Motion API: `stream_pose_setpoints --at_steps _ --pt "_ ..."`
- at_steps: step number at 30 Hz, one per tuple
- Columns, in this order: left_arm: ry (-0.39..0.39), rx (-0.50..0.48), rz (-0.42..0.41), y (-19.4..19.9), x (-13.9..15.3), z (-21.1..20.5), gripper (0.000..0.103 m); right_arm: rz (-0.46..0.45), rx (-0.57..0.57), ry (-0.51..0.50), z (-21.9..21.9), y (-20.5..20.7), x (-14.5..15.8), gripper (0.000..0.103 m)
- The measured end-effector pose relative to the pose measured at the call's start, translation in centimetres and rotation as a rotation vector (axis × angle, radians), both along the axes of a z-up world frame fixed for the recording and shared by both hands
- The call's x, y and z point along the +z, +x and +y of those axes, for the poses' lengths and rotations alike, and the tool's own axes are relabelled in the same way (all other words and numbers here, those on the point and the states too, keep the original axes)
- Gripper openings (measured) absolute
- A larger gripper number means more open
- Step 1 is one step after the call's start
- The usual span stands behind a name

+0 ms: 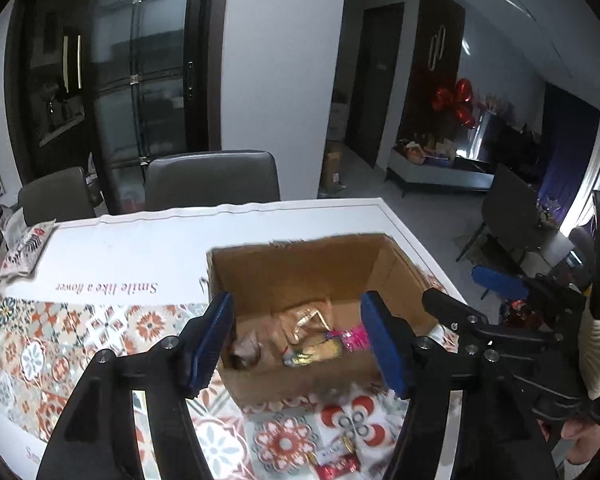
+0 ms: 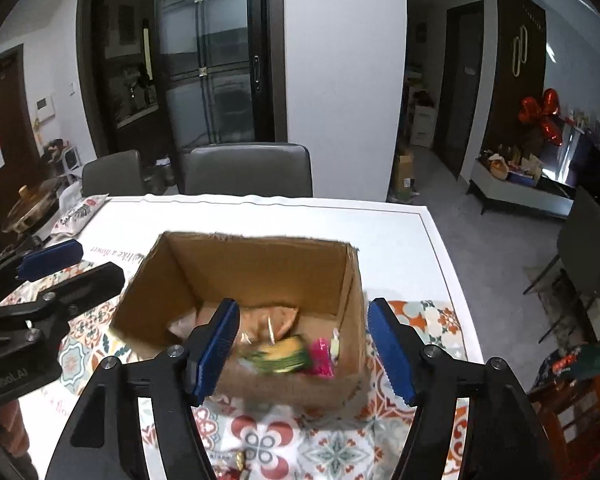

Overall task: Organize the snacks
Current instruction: 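Move both open tools back toward the remaining snacks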

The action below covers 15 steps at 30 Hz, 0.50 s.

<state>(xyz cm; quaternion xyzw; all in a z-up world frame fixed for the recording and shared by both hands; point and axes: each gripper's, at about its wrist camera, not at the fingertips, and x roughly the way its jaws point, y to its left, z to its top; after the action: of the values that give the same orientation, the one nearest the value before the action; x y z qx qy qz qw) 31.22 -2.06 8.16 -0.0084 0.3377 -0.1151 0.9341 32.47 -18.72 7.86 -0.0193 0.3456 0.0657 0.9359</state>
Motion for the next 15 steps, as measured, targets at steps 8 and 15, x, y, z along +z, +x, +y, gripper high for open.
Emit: stream_pose_setpoints --at_steps 8,15 --pt "0.004 -0.053 -0.001 -5.1 -2.5 -0.4 0.065 -0.011 0.047 0.013 0.1 -5.3 -2.2 0.067" --pt "0.068 -0.138 -0.011 -8.3 -4.2 -1.4 0.064 0.019 0.030 0.020 -0.1 -8.7 -4.9 0.067"
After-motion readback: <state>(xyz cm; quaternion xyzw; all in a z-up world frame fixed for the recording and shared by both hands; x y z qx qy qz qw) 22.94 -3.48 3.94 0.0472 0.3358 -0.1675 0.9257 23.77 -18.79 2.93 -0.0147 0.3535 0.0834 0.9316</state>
